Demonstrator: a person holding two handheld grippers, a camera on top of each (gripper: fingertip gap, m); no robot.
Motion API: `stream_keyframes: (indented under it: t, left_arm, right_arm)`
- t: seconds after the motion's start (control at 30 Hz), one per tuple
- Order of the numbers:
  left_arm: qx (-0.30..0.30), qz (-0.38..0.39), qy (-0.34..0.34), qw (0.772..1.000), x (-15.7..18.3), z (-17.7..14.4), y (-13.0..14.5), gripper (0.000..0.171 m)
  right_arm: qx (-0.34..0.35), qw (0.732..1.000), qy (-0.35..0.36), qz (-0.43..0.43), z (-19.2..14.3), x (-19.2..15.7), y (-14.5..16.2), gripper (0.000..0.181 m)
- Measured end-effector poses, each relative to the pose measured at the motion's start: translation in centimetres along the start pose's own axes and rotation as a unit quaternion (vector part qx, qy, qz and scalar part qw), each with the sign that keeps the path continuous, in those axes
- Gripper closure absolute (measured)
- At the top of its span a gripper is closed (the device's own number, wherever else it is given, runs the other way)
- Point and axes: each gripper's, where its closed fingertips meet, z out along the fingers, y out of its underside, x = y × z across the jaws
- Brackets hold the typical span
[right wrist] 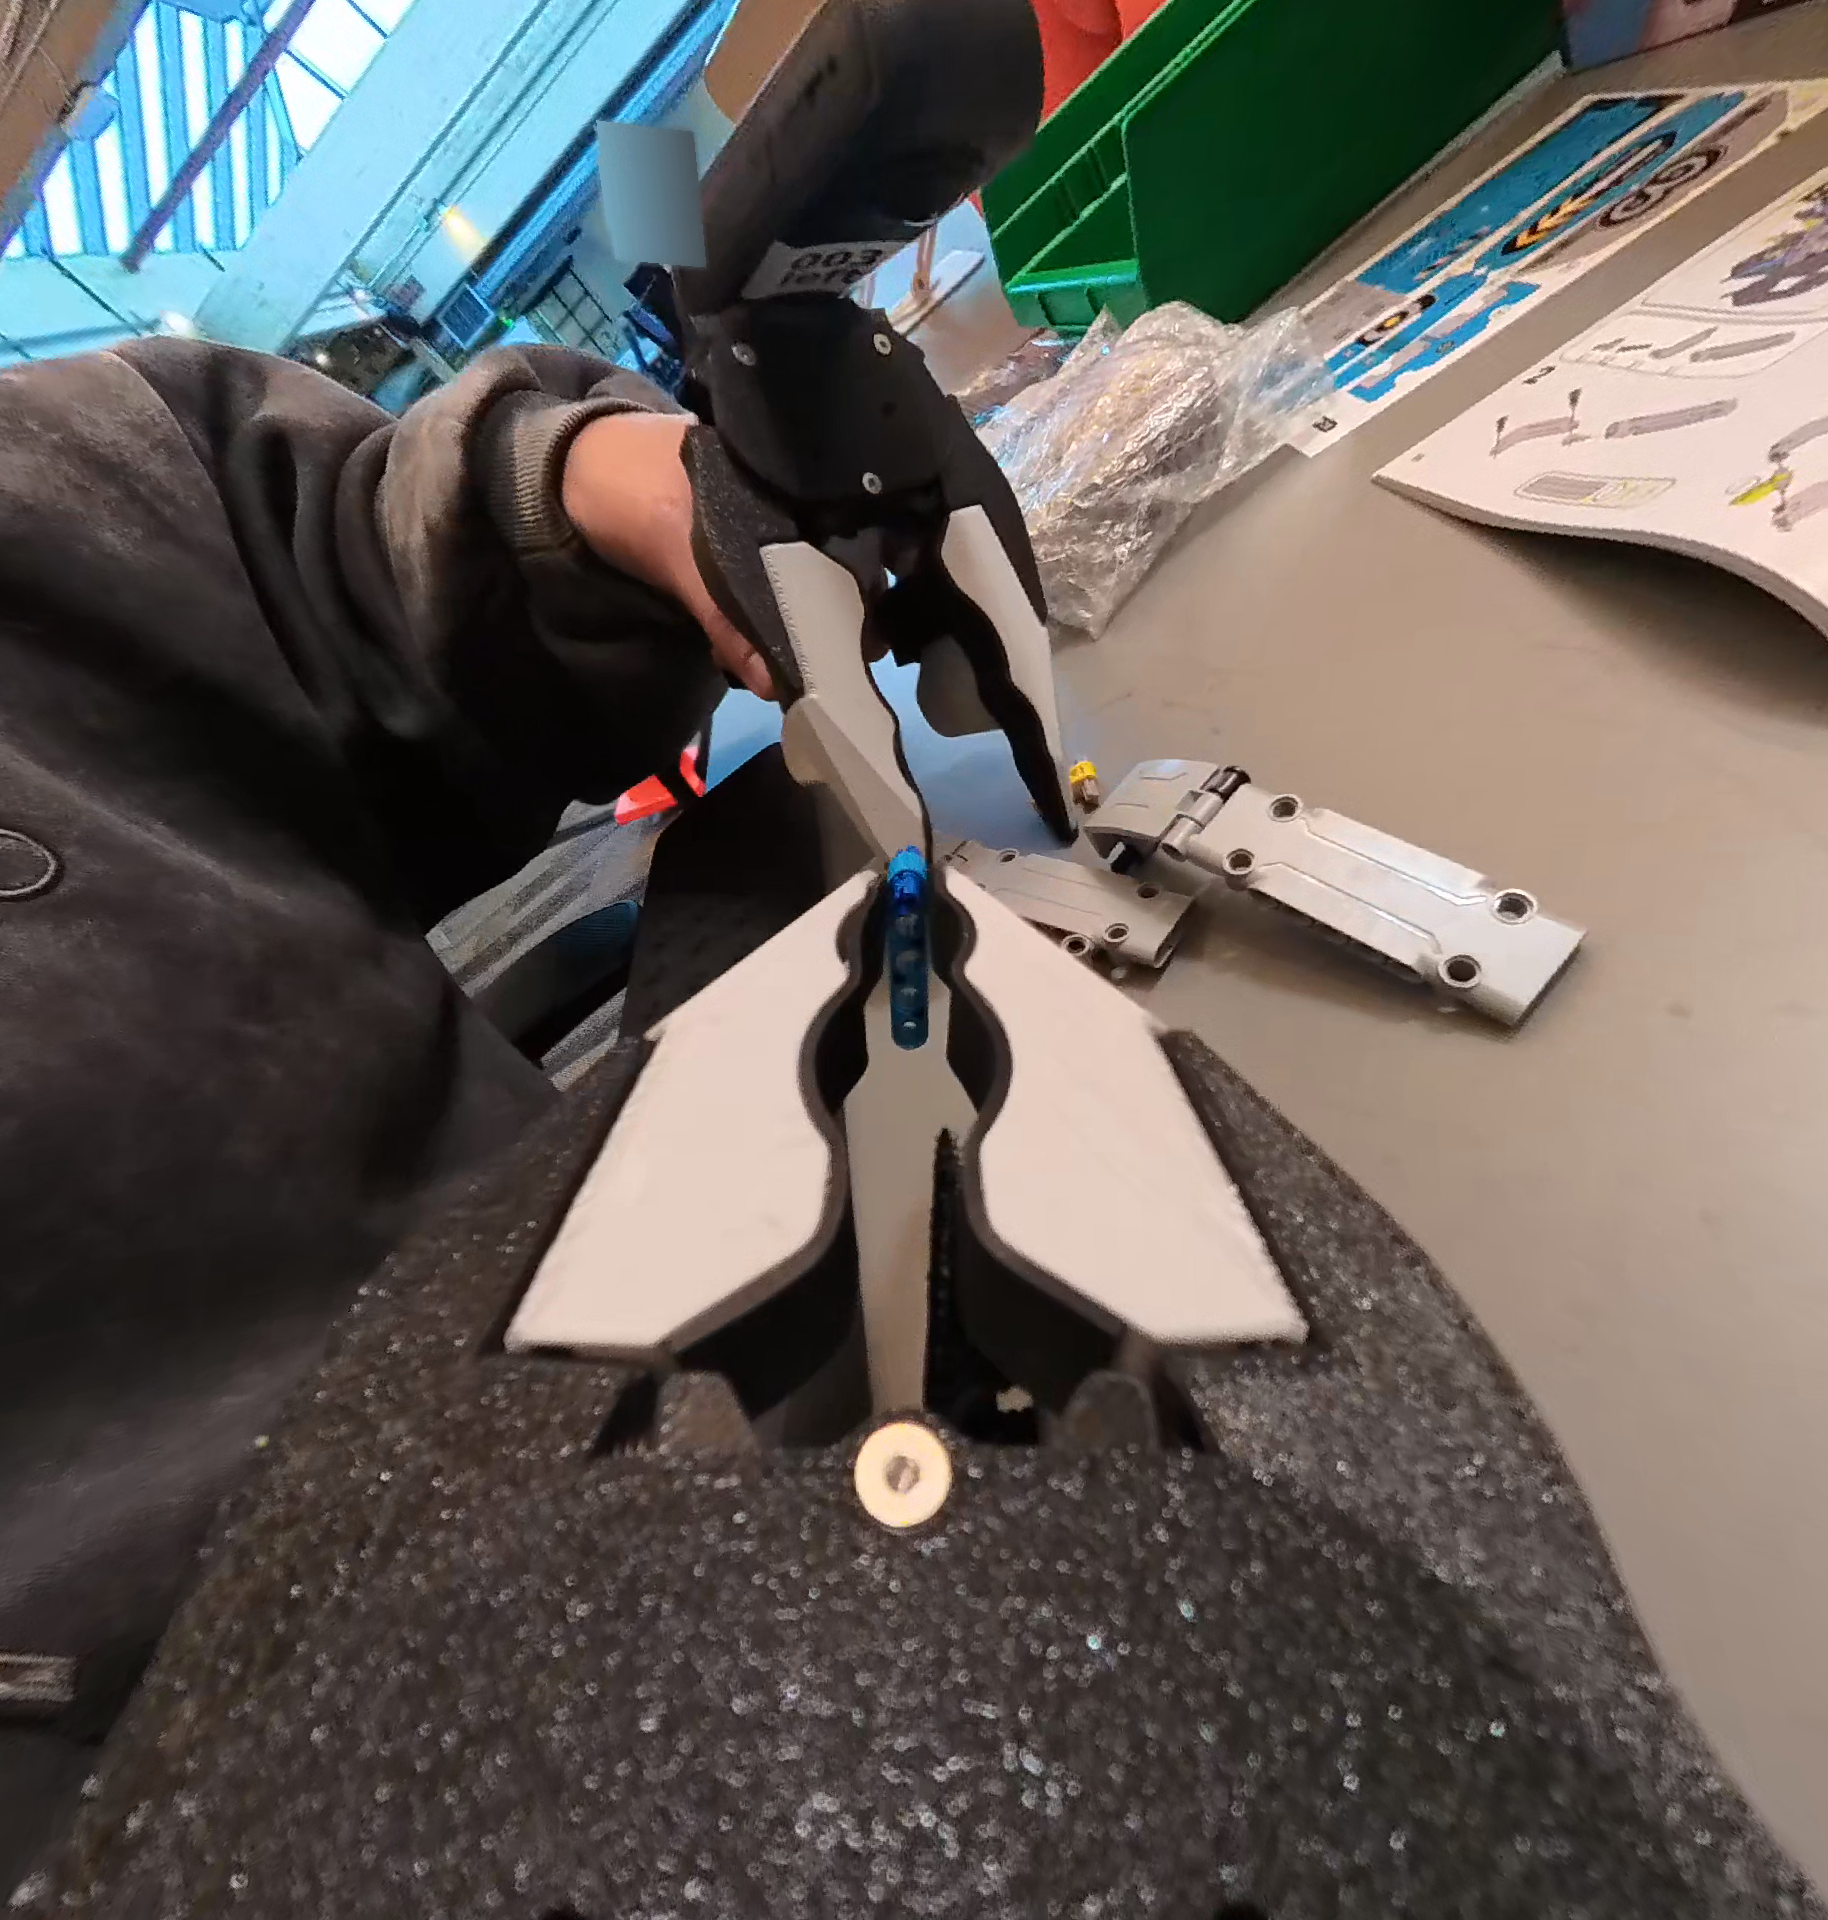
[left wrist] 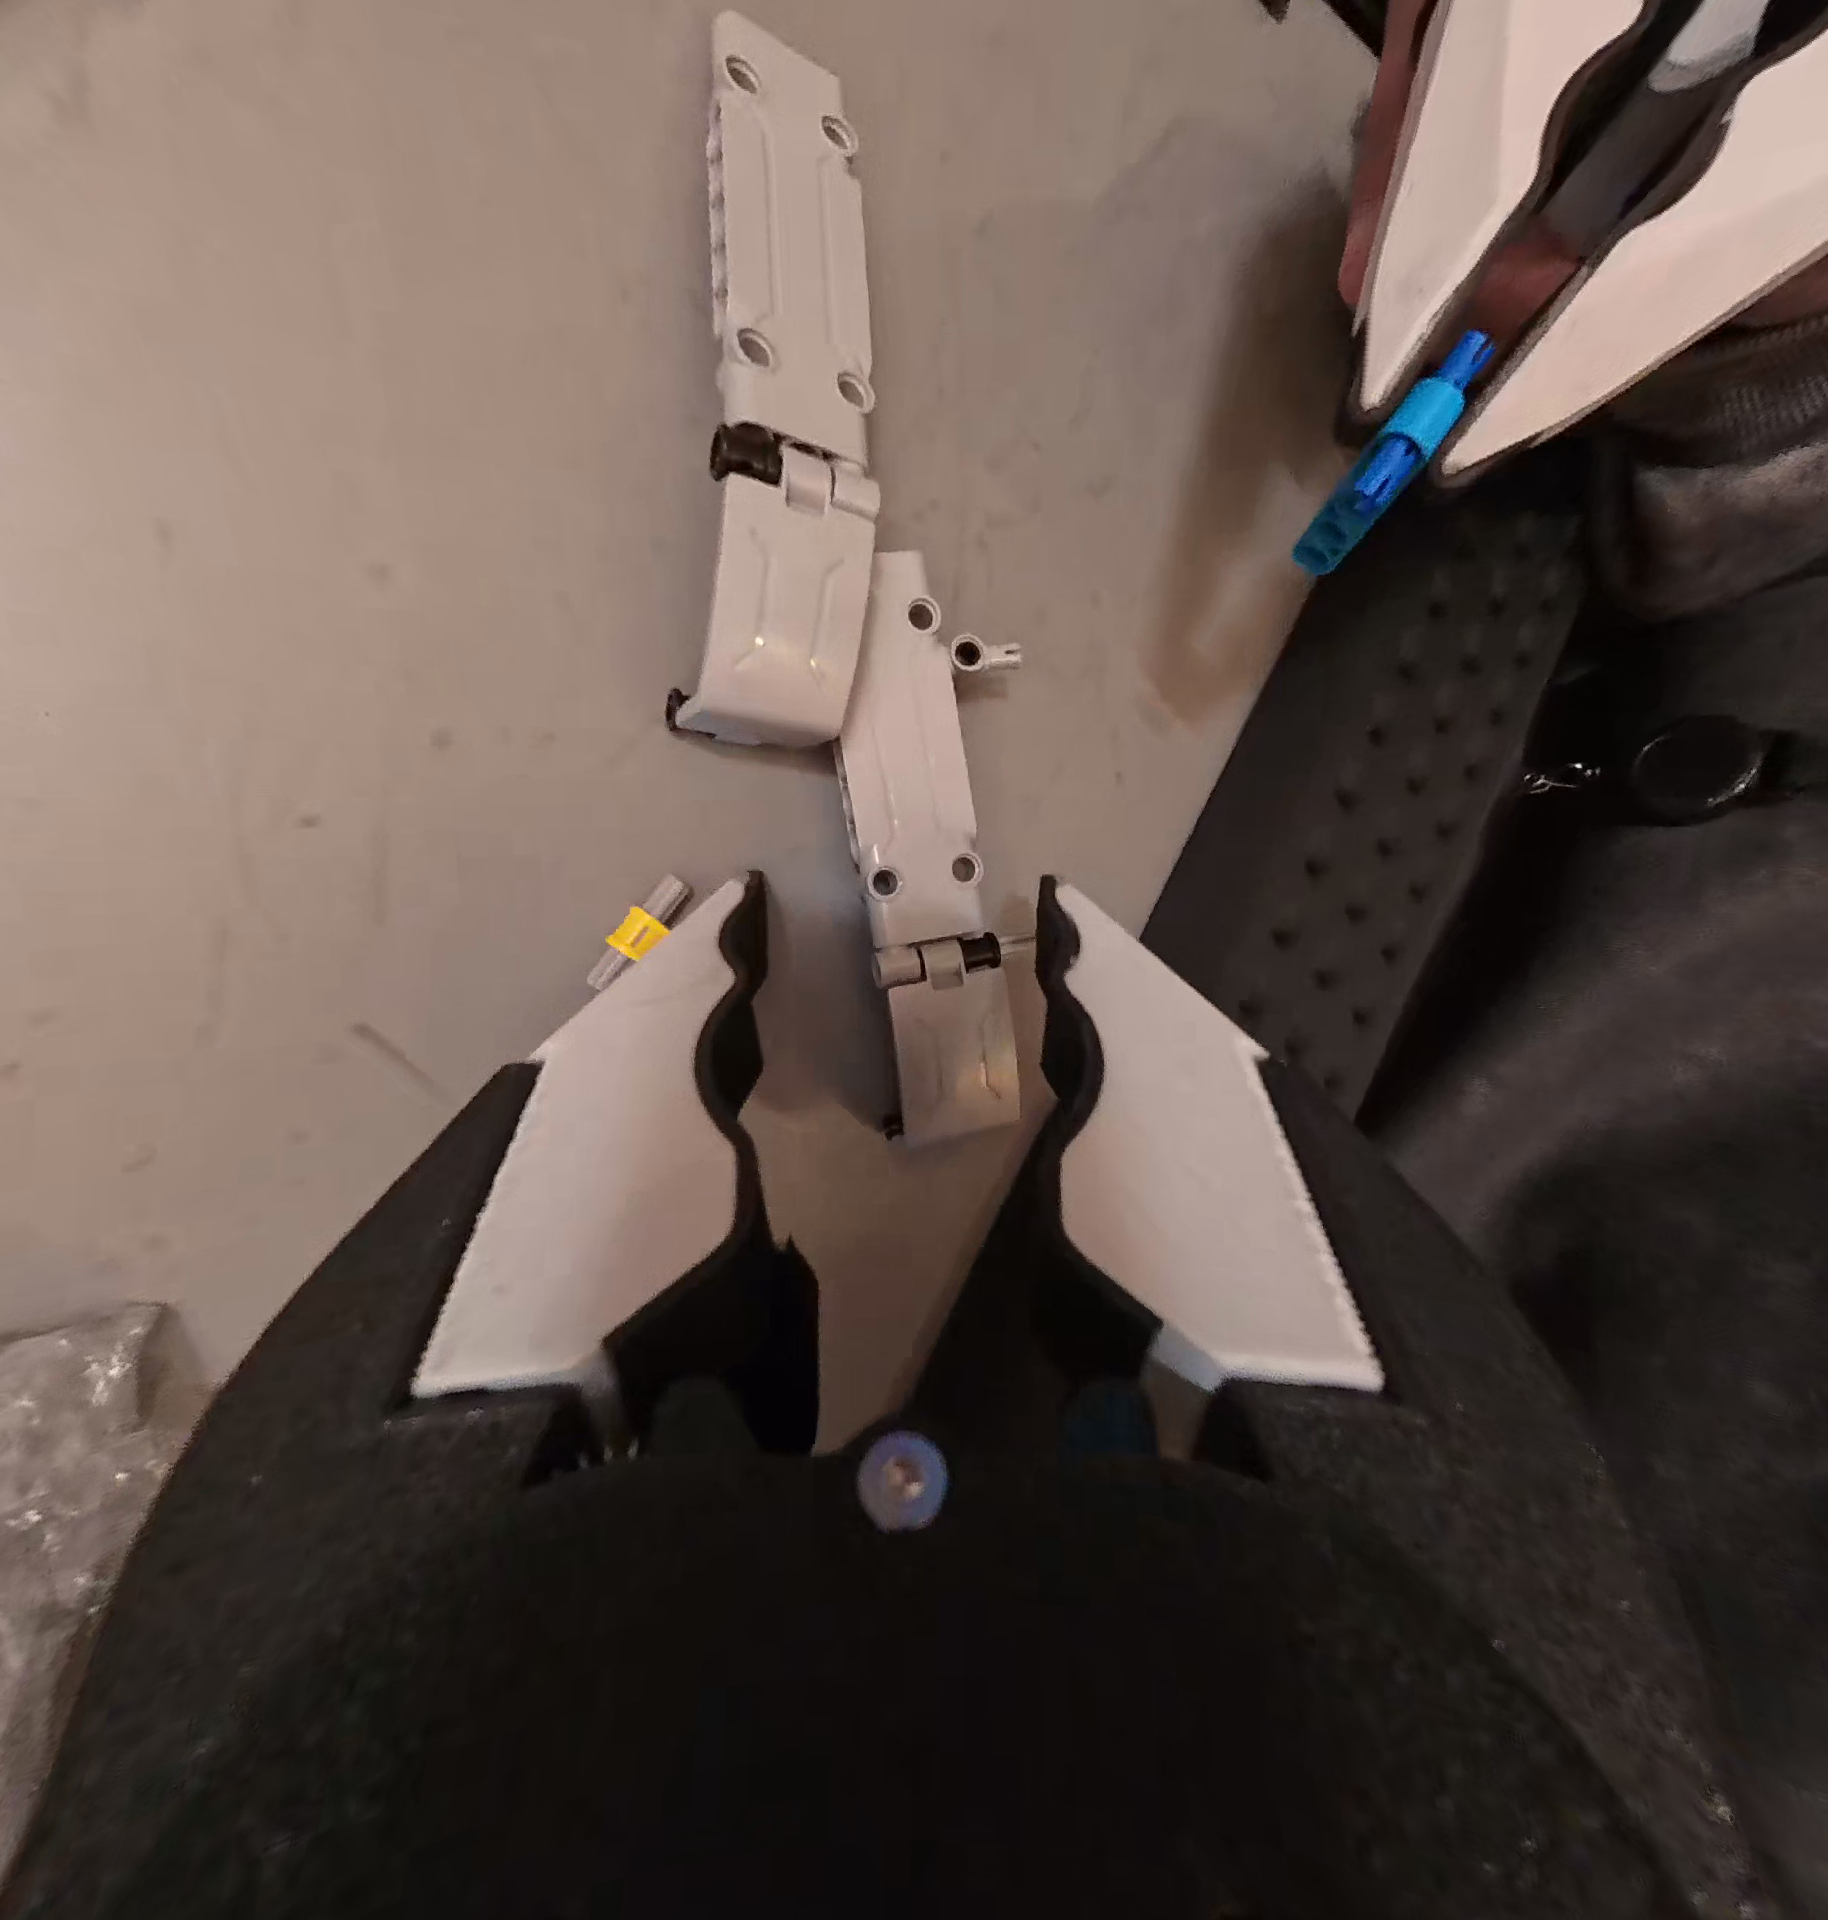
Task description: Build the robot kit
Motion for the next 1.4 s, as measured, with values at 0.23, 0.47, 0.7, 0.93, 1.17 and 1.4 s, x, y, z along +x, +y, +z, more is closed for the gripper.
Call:
stream_keyframes:
  t: [0.23, 0.47, 0.7, 0.93, 1.17, 1.4]
  left_arm:
    - [-0.011, -0.017, 0.051, 0.999, 0.0, -0.2, -0.3, 0.124]
    - [0.007, -0.044, 0.102, 0.994, 0.3, -0.2, -0.3, 0.13]
    - [0.012, -0.091, 0.19, 0.977, 1.7, 0.6, -0.4, 0.14]
    - [0.04, -0.125, 0.228, 0.965, 2.6, 1.5, -1.0, 0.148]
    - [0.117, -0.181, 0.311, 0.926, 4.0, -0.7, -2.3, 0.161]
    - [0.157, -0.181, 0.303, 0.922, 4.1, -0.3, -2.8, 0.16]
  right_arm:
    - [-0.09, 0.994, -0.003, 0.062, 1.0, 0.8, 3.3, 0.175]
    - [-0.153, 0.984, 0.057, 0.066, 2.2, 1.7, 5.4, 0.175]
    - [-0.129, 0.984, 0.088, 0.083, 3.1, 3.1, 4.6, 0.175]
    - [-0.083, 0.99, 0.059, 0.094, 2.4, 2.5, 3.2, 0.175]
    - [-0.037, 0.993, 0.056, 0.094, 1.5, 2.7, 1.9, 0.175]
    - [-0.032, 0.994, 0.028, 0.097, 1.6, 2.0, 1.7, 0.175]
